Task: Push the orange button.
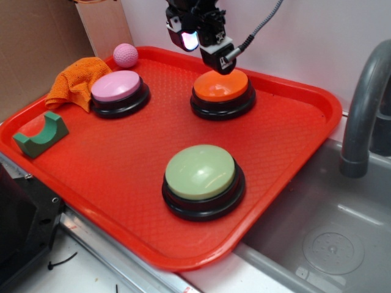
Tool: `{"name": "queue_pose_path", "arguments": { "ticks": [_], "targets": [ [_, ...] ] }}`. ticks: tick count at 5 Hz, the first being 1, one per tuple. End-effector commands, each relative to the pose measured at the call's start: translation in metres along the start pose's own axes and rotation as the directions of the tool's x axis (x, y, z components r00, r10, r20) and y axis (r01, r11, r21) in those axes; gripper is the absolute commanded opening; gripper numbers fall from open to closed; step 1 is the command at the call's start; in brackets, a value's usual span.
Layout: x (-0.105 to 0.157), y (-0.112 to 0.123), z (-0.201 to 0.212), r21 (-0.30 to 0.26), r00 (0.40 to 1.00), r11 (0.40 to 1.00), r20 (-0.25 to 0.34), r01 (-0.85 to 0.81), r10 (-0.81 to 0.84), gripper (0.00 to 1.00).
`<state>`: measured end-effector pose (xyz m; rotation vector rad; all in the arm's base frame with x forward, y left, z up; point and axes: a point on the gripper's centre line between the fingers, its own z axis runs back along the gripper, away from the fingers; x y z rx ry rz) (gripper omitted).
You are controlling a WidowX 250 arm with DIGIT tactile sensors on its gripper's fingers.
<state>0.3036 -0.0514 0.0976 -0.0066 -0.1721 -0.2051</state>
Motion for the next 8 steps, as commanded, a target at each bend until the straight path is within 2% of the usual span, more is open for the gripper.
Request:
{"name": "queue_pose_path", "arguments": {
  "ticks": [1, 2, 8],
  "targets": [
    [0.000, -0.001, 0.035, 0.014, 0.998, 1.000, 0.053, -0.019, 0.018, 1.00],
    [-0.003, -0.001, 0.041, 0.017, 0.998, 1.000, 0.057, -0.026, 0.025, 1.00],
    [-0.019, -0.011, 0.075, -0.022, 0.999, 0.998, -0.011, -0.053, 0.053, 1.00]
  ]
}}
